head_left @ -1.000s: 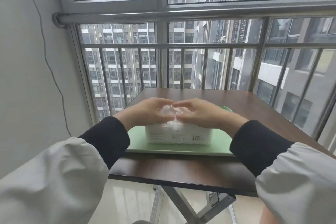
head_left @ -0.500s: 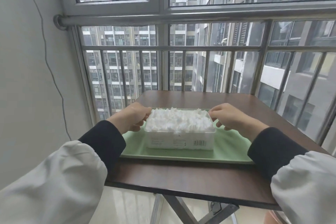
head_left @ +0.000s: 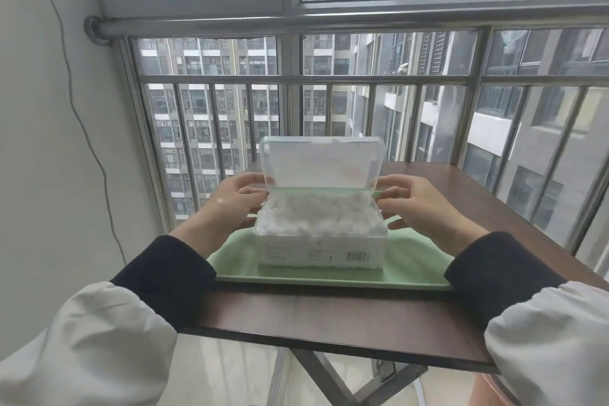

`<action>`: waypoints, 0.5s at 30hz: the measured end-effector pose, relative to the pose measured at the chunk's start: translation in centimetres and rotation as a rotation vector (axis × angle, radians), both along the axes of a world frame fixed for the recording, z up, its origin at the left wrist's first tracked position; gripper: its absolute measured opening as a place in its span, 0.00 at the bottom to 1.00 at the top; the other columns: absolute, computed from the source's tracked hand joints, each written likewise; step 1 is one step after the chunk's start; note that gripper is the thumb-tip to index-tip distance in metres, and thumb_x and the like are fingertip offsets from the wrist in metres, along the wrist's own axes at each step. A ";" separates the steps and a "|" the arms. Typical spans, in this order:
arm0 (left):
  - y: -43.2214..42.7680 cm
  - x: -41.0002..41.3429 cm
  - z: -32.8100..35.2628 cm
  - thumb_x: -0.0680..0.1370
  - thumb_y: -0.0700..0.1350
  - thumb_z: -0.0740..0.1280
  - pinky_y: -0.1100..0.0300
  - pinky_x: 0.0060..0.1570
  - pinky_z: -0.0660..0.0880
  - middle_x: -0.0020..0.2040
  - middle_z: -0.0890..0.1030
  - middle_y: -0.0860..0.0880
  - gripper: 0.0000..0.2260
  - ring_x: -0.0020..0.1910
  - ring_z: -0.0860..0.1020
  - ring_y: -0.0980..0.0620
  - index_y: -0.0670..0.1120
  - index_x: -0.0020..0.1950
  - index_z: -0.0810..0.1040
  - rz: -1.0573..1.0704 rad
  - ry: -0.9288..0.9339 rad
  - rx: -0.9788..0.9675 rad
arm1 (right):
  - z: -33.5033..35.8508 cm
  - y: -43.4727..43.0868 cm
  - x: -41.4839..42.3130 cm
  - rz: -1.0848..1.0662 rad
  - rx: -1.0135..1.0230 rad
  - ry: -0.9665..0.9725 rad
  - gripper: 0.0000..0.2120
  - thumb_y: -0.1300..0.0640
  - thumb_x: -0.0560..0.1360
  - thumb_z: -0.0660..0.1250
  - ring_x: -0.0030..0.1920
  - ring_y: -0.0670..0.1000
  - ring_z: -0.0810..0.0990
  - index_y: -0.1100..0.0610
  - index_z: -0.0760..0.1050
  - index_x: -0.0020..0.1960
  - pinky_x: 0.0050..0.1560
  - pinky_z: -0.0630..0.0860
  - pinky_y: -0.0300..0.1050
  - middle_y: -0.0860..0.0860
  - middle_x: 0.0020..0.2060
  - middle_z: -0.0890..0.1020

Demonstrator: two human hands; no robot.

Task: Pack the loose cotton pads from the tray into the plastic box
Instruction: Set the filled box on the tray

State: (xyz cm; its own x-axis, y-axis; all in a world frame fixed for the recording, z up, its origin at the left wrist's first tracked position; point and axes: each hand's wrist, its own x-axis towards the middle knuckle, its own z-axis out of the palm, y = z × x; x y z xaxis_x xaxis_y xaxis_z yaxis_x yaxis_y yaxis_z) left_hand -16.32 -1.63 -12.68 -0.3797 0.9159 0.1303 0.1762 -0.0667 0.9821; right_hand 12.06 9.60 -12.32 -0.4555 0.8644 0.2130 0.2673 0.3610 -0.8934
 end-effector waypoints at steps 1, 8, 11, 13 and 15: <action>-0.4 0.1 0.0 0.81 0.36 0.67 0.62 0.34 0.79 0.46 0.86 0.48 0.11 0.36 0.83 0.54 0.49 0.57 0.83 -0.008 0.003 0.015 | 0.0 -0.2 0.1 0.008 0.028 -0.009 0.15 0.66 0.74 0.70 0.37 0.49 0.84 0.52 0.80 0.58 0.44 0.82 0.50 0.52 0.45 0.86; -3.4 0.5 -0.5 0.79 0.35 0.63 0.62 0.47 0.82 0.58 0.84 0.55 0.18 0.58 0.82 0.56 0.56 0.53 0.87 -0.013 0.213 0.120 | -0.2 -1.6 1.7 -0.001 0.314 -0.233 0.24 0.67 0.74 0.64 0.46 0.45 0.84 0.47 0.78 0.66 0.47 0.76 0.40 0.41 0.56 0.83; -4.7 1.1 -0.9 0.74 0.53 0.66 0.55 0.63 0.76 0.66 0.79 0.60 0.13 0.65 0.76 0.62 0.63 0.54 0.85 -0.097 0.290 0.163 | 0.3 -2.7 1.7 0.049 0.383 -0.189 0.19 0.61 0.75 0.63 0.57 0.43 0.80 0.44 0.80 0.60 0.60 0.74 0.43 0.40 0.62 0.79; -5.4 1.2 -1.3 0.70 0.66 0.67 0.54 0.69 0.69 0.74 0.70 0.63 0.22 0.71 0.70 0.63 0.69 0.64 0.78 -0.147 0.537 0.096 | 0.7 -3.7 1.5 0.112 0.372 -0.164 0.16 0.49 0.73 0.63 0.64 0.41 0.76 0.44 0.83 0.58 0.66 0.70 0.44 0.41 0.65 0.78; -5.6 1.6 -1.7 0.71 0.67 0.71 0.55 0.73 0.64 0.80 0.61 0.61 0.28 0.76 0.63 0.61 0.72 0.70 0.70 -0.168 0.726 0.045 | 0.7 -4.3 1.4 0.157 0.414 -0.257 0.24 0.35 0.71 0.66 0.67 0.37 0.73 0.43 0.80 0.63 0.68 0.70 0.45 0.40 0.67 0.76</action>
State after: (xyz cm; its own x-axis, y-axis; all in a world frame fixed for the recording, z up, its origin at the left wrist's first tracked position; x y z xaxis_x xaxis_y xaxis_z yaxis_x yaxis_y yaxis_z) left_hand -14.77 -7.27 -14.40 -0.0391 0.9419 0.3337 0.7630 -0.1875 0.6186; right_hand 13.44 5.27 -11.61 -0.6557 0.6482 0.3871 0.3741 0.7243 -0.5791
